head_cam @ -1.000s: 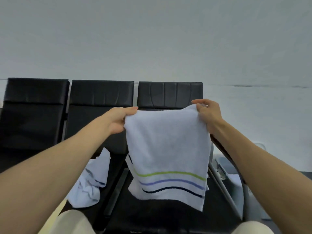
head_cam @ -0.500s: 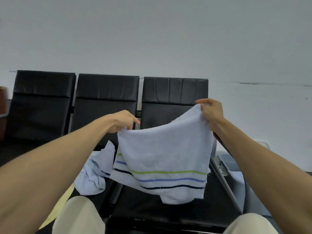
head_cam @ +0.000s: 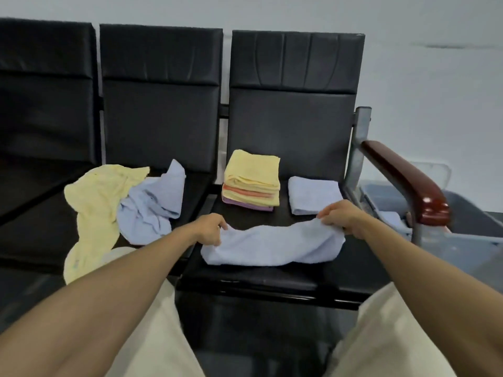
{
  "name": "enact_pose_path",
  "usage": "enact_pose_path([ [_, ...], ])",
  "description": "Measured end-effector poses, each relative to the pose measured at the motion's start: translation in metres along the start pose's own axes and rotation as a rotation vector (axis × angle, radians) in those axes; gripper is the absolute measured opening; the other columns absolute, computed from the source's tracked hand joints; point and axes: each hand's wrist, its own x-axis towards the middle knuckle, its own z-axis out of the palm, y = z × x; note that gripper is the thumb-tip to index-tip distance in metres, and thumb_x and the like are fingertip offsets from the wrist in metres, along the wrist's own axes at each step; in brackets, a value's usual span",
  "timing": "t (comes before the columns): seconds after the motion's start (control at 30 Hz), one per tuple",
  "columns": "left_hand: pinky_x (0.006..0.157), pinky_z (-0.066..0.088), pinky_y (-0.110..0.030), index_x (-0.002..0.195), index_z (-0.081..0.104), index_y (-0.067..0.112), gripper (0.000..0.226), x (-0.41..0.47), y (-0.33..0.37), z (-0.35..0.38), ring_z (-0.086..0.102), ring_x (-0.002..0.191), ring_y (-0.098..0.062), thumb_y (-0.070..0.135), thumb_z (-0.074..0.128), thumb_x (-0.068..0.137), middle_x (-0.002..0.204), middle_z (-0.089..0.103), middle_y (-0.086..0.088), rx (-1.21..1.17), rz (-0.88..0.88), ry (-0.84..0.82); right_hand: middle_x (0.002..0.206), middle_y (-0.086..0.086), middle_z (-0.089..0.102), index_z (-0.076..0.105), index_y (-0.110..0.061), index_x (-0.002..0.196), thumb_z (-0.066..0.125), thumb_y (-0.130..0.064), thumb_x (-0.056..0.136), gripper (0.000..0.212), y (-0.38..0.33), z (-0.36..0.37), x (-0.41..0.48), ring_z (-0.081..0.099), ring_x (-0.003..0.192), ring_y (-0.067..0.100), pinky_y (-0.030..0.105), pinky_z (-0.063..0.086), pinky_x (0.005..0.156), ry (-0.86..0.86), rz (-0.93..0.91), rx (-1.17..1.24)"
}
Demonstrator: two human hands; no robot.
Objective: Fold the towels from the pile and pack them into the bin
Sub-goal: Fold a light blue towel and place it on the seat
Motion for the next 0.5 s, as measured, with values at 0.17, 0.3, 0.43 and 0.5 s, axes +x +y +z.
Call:
enact_pose_path([
  [0.17,0.078,0.041,-0.028,0.105,0.059,0.009,0.023,0.014,-0.026,0.017,0.053,0.098,-0.024,0.000,0.054,0.084,0.108,0.053,-0.010,-0.208,-0.142,0.031,0.096,0.009,0.059,0.072,-0.017,0.078,0.040,0.006,0.085,0.040,0.032,0.025,0.008,0.053,0.081,0.024,0.028,0.048,0.063,-0.102,0.130,-0.065],
  [0.3,0.057,0.034,-0.027,0.066,0.047,0.009,0.031,0.028,-0.027,0.021,0.045,0.064,-0.016,0.020,0.050,0.094,0.071,0.050,-0.006,-0.328,-0.218,0.141,0.102,0.012,0.065,0.073,-0.009,0.090,0.055,-0.007,0.085,0.018,0.036,0.033,0.019,0.059,0.092,0.027,0.037,0.053,0.083,-0.012,0.135,-0.008],
  [0.43,0.054,0.031,-0.027,0.063,0.039,0.011,0.041,0.037,-0.018,0.027,0.043,0.060,-0.015,0.034,0.055,0.094,0.066,0.045,-0.003,-0.255,-0.247,0.120,0.100,0.004,0.066,0.074,-0.010,0.093,0.062,-0.018,0.088,0.015,0.036,0.038,0.019,0.056,0.094,0.020,0.029,0.045,0.085,0.082,0.028,0.032],
  [0.5,0.053,0.027,-0.027,0.060,0.035,0.012,0.048,0.040,-0.013,0.027,0.036,0.056,-0.014,0.039,0.059,0.092,0.062,0.038,-0.002,-0.225,-0.230,0.104,0.105,0.003,0.064,0.074,-0.017,0.090,0.053,-0.010,0.092,0.022,0.036,0.041,0.020,0.055,0.098,0.020,0.028,0.045,0.088,0.094,-0.008,0.054],
])
